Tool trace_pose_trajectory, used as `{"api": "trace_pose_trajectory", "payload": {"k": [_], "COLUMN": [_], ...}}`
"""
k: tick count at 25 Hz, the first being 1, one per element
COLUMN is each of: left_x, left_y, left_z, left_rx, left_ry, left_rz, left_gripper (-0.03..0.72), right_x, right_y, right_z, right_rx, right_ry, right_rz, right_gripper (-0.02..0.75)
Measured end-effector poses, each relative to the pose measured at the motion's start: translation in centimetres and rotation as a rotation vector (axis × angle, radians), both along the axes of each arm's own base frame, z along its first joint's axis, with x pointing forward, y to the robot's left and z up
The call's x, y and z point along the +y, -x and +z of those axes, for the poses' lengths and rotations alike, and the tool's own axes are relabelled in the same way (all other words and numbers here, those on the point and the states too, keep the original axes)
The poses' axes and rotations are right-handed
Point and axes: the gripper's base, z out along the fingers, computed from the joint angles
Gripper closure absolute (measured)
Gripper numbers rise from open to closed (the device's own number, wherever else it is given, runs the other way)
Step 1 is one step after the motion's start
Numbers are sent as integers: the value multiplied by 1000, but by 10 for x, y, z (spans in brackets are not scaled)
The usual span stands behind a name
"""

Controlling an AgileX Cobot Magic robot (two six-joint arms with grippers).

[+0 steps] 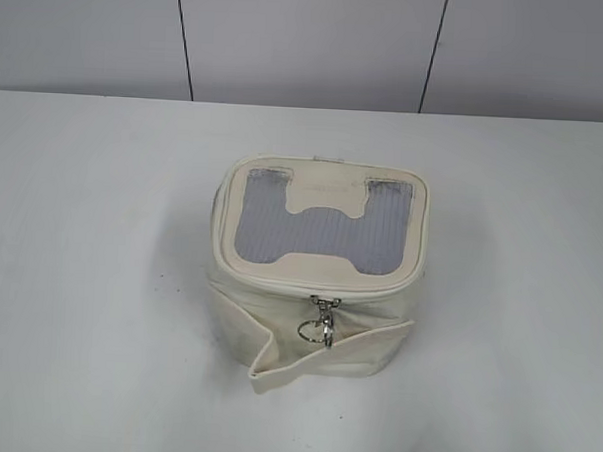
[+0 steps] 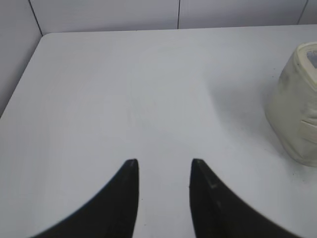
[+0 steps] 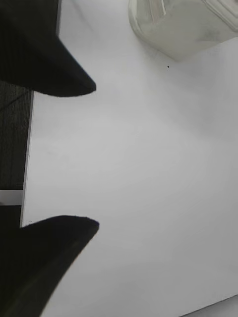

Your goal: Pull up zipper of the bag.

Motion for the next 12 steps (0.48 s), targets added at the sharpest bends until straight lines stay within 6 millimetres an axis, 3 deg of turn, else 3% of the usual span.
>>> {"api": "trace_pose_trajectory", "payload": {"k": [12], "left_x": [0], "left_y": [0], "left_z": [0], "left_rx": [-4], "left_ry": [3], "left_rz": [-4], "left_gripper": [410], "right_x": [1], "right_y": [-8], "right_z": [-3], "right_rx": [-53], "right_ry": [5], "right_rz": [6], "right_gripper": [154]}}
